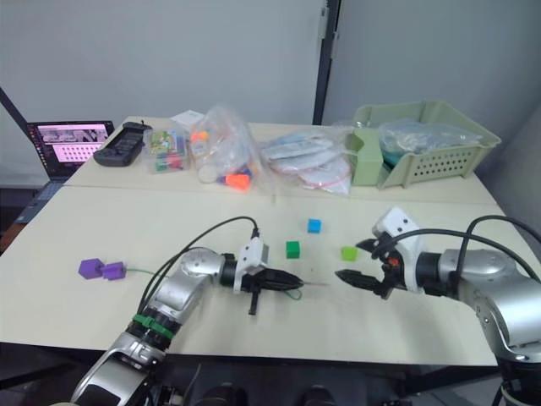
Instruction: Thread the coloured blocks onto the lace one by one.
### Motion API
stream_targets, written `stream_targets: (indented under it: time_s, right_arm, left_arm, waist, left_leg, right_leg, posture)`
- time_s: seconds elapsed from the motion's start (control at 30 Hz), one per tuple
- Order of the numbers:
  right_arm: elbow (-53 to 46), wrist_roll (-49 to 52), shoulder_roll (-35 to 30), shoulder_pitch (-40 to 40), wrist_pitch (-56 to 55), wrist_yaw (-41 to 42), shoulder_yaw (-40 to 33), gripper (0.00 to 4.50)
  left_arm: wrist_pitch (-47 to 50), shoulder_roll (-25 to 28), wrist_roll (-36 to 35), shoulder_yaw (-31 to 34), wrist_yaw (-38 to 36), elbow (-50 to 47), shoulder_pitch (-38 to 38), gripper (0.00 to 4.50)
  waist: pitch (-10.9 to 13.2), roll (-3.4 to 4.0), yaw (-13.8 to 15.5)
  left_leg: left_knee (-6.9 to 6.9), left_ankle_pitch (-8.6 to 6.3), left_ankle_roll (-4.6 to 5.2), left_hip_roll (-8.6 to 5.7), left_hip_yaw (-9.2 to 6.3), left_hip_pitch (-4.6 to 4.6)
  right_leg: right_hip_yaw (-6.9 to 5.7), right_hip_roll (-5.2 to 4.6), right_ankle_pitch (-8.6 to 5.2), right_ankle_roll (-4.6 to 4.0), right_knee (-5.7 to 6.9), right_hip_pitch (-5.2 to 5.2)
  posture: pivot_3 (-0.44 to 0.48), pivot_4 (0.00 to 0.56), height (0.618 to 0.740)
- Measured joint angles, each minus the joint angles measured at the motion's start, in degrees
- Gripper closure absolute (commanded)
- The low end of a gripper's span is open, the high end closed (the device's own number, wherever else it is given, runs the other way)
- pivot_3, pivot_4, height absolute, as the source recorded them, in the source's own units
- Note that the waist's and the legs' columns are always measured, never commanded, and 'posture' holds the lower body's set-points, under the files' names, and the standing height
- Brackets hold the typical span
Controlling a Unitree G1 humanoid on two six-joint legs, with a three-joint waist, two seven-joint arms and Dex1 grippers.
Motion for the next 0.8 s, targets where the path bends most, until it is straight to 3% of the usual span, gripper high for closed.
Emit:
stream_targets:
  time_s: [0.13,0.3,0.73,0.8]
  right_arm:
    - [4.85,-4.63,11.95,0.0,-5.19,-11.47,1.01,0.03]
    - [9.15,-8.73,20.52,1.48,-11.39,-20.38,2.0,0.03]
    - [21.22,-13.73,31.04,-1.07,-20.11,-31.29,2.77,0.03]
    - [23.24,-13.96,31.9,-1.56,-21.06,-32.09,2.86,0.54]
  left_arm:
    - [-0.01,1.27,0.02,0.76,0.26,-0.01,0.63,4.5]
    - [-0.01,1.81,0.08,0.88,0.62,-0.24,1.52,4.5]
    - [0.42,2.15,0.11,0.73,0.71,-2.04,2.42,4.5]
    - [0.44,2.44,0.2,0.65,0.65,-2.17,2.44,4.5]
  waist:
    - [-0.05,-0.02,-0.42]
    - [-0.06,0.04,-0.32]
    - [-0.07,0.07,-1.19]
    - [-0.07,0.07,-1.23]
  left_leg:
    - [-0.04,0.01,-0.02,0.02,-0.01,0.04]
    - [-0.04,0.01,-0.01,-0.06,0.01,0.01]
    - [-0.08,0.01,-0.01,-0.01,0.07,0.05]
    - [-0.08,0.01,-0.01,-0.01,0.07,0.05]
  right_leg:
    - [0.03,0.04,0.0,0.0,0.05,-0.01]
    - [0.05,-0.02,0.01,0.02,0.05,-0.01]
    - [0.04,0.04,0.01,0.02,0.06,0.0]
    - [0.04,0.04,0.02,0.02,0.06,0.0]
  posture:
    - [0.0,0.15,0.734]
    - [0.0,0.15,0.734]
    - [0.0,0.15,0.734]
    - [0.0,0.15,0.734]
